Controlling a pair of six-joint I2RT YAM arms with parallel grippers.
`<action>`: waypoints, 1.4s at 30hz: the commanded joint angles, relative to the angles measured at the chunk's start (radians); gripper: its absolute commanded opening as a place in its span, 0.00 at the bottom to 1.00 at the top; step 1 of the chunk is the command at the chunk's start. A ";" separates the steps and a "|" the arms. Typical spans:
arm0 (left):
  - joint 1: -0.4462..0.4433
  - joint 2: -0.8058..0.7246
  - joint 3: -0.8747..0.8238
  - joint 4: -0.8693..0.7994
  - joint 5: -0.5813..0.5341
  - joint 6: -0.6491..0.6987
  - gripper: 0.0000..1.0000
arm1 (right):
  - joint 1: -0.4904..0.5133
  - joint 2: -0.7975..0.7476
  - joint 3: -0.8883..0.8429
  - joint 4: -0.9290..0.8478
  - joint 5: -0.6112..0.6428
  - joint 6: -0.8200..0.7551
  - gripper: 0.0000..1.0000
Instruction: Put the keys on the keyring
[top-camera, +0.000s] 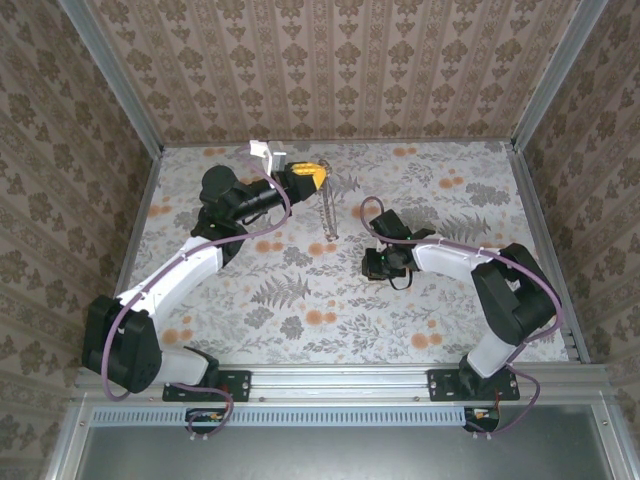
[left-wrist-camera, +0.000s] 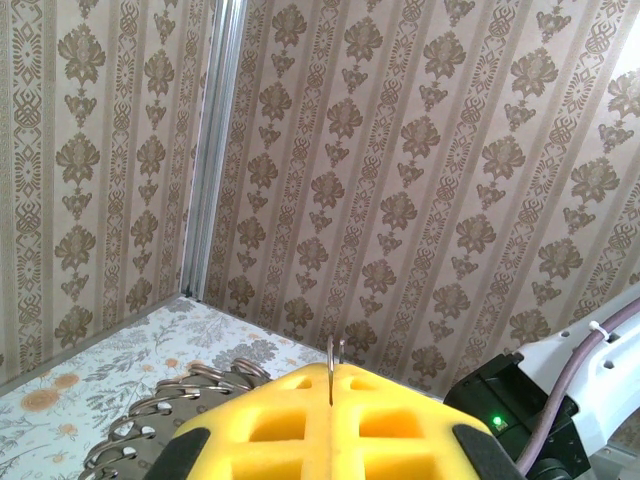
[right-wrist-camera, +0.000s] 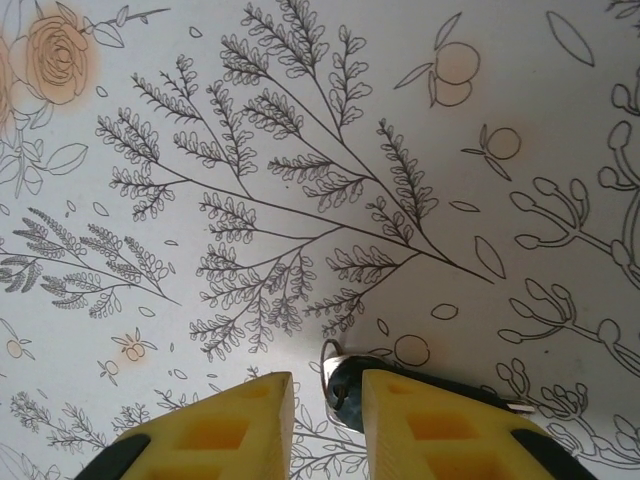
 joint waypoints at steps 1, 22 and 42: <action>-0.001 0.006 0.009 0.064 0.008 -0.010 0.00 | 0.009 0.018 0.024 -0.036 0.028 -0.022 0.25; 0.000 0.017 0.008 0.074 0.008 -0.014 0.00 | 0.009 0.036 0.026 -0.037 0.030 -0.027 0.15; 0.000 0.041 0.063 0.037 0.072 -0.014 0.00 | -0.062 -0.321 0.155 -0.018 -0.042 -0.184 0.00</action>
